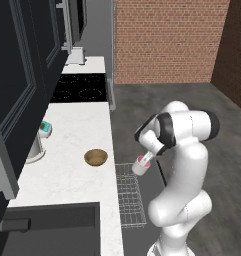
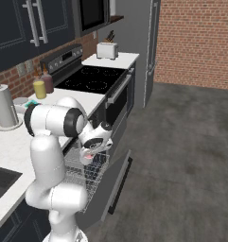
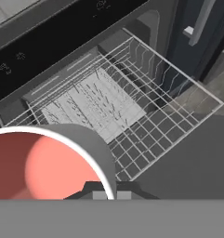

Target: Pick up the cup and bowl from the counter, place them in the dishwasher, and close the dishwasher door.

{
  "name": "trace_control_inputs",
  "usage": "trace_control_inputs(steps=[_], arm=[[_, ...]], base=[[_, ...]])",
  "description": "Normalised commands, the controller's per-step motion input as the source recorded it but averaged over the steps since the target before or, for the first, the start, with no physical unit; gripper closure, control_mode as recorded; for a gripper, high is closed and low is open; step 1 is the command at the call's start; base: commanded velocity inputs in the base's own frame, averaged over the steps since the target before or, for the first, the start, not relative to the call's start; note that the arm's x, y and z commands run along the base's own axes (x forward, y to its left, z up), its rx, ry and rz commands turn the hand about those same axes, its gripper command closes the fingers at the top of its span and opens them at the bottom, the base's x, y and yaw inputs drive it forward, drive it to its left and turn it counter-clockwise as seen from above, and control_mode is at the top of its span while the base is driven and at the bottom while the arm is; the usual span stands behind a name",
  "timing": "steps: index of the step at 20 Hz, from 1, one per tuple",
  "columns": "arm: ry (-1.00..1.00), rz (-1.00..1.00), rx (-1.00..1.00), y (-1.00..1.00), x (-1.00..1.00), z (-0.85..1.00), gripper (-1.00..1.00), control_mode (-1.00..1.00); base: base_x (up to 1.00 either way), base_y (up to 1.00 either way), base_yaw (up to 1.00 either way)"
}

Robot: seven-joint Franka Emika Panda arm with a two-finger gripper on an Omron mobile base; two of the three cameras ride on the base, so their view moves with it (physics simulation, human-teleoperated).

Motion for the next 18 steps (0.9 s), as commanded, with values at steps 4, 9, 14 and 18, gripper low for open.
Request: trace_control_inputs(steps=[4, 9, 14, 18], arm=[[-0.02, 0.15, 0.0, -0.01, 0.37, -0.33, 1.0, -1.0], [-0.04, 0.12, 0.0, 0.0, 0.33, -0.31, 1.0, -1.0], [-0.04, 0.08, 0.0, -0.01, 0.26, -0.23, 1.0, -1.0], [-0.05, 0.06, 0.0, -0.01, 0.24, -0.19, 1.0, -1.0]], base=[[0.0, 0.0, 0.0], [0.0, 0.0, 0.0], [0.0, 0.0, 0.0], [0.0, 0.0, 0.0]])
